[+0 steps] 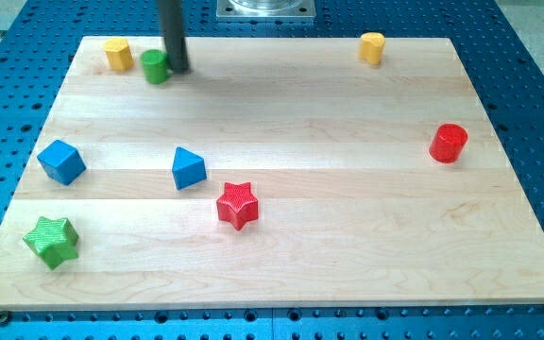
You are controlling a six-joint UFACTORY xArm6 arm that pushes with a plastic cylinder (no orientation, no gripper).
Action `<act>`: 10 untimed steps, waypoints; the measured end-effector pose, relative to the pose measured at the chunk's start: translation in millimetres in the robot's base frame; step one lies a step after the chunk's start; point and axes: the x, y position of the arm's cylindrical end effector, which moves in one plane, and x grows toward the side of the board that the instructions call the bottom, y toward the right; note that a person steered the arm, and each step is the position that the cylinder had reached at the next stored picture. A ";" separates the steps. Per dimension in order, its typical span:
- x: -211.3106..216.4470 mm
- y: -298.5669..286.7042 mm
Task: Slide the green circle vertically below the yellow hexagon
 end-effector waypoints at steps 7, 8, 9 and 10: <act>71.7 -134.9; 103.0 -116.7; 129.4 -124.5; 186.7 -131.5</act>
